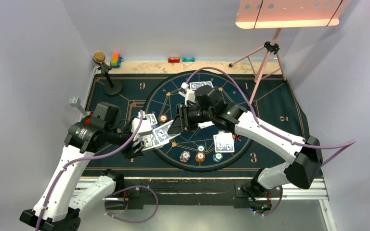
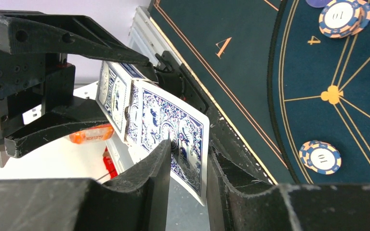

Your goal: Distribute texas hold em gaming equipment

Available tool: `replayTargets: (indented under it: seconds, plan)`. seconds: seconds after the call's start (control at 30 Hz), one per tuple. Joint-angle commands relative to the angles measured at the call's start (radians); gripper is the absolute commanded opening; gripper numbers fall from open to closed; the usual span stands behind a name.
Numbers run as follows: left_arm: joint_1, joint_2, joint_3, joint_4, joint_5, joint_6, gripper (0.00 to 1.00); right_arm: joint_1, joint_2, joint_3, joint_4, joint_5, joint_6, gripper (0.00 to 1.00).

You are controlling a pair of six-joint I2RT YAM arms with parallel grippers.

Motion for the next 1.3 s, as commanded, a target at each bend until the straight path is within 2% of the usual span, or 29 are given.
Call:
replayTargets:
  seconds: [0.0, 0.2, 0.43, 0.53, 0.8, 0.93, 1.03, 1.13, 1.27]
  plan:
    - [0.007, -0.015, 0.037, 0.033, 0.049, -0.006, 0.00, -0.008, -0.044, 0.059, -0.069, 0.069, -0.048, 0.32]
    - [0.007, -0.019, 0.033, 0.033, 0.045, -0.004, 0.00, -0.008, -0.053, 0.099, -0.132, 0.131, -0.074, 0.29]
    - [0.007, -0.032, 0.017, 0.035, 0.038, -0.002, 0.00, -0.017, -0.086, 0.175, -0.198, 0.194, -0.088, 0.13]
    - [0.007, -0.035, 0.017, 0.033, 0.036, -0.002, 0.00, -0.023, -0.090, 0.206, -0.234, 0.208, -0.098, 0.01]
    - [0.007, -0.038, 0.013, 0.027, 0.033, 0.003, 0.00, -0.098, -0.113, 0.243, -0.324, 0.277, -0.161, 0.00]
    - [0.007, -0.037, 0.015, 0.024, 0.042, 0.001, 0.00, -0.120, -0.029, 0.238, -0.412, 0.490, -0.239, 0.00]
    - [0.007, -0.036, 0.019, 0.018, 0.044, 0.000, 0.00, -0.115, 0.077, 0.278, -0.507, 0.762, -0.276, 0.00]
    - [0.007, -0.042, 0.021, 0.014, 0.039, 0.001, 0.00, -0.096, 0.182, 0.331, -0.601, 1.007, -0.263, 0.00]
    - [0.007, -0.041, 0.023, 0.012, 0.036, 0.002, 0.00, -0.053, 0.308, 0.379, -0.684, 1.234, -0.213, 0.00]
